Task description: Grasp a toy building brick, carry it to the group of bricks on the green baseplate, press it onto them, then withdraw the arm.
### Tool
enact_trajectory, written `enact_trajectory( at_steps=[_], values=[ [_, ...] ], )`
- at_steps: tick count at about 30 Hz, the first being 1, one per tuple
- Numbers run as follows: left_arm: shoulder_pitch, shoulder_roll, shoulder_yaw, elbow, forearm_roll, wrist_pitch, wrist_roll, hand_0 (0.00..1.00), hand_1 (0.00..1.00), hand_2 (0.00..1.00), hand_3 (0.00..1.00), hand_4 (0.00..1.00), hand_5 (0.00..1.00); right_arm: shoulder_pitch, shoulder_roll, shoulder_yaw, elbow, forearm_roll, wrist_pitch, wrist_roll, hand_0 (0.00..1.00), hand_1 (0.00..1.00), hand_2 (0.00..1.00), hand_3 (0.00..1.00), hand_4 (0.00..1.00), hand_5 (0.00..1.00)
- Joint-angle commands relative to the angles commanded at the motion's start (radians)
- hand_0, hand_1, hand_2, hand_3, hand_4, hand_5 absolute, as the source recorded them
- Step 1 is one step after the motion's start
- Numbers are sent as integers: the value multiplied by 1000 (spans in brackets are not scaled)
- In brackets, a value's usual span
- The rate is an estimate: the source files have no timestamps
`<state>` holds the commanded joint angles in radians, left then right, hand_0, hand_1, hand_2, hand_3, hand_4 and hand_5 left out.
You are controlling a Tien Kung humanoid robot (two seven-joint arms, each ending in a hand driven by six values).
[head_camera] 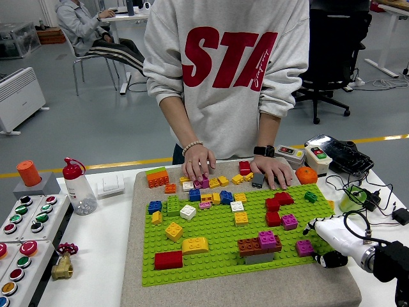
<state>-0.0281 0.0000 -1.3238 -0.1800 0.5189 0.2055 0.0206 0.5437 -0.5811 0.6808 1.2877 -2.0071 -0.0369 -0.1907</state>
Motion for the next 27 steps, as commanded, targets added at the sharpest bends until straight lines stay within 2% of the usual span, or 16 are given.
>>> enact_trajectory(
  at_steps=[16, 24, 25, 27],
  values=[
    [-1, 0, 0, 0, 0, 1, 1, 727, 737, 822, 706, 492, 998, 12, 10, -17, -26, -11, 2, 2, 823, 799, 841, 663, 664, 228],
    [1, 0, -3, 0, 4, 2, 2, 727, 737, 822, 706, 492, 998, 12, 13, -25, -33, -11, -13, 6, 810, 797, 836, 653, 646, 226],
    [1, 0, -3, 0, 4, 2, 2, 727, 738, 823, 706, 492, 998, 12, 14, -26, -33, -11, -16, 7, 793, 789, 822, 595, 626, 223],
    [2, 0, -4, 0, 6, 3, 3, 727, 738, 823, 706, 492, 998, 12, 14, -29, -33, -11, -22, 10, 793, 789, 822, 595, 626, 223]
  ],
)
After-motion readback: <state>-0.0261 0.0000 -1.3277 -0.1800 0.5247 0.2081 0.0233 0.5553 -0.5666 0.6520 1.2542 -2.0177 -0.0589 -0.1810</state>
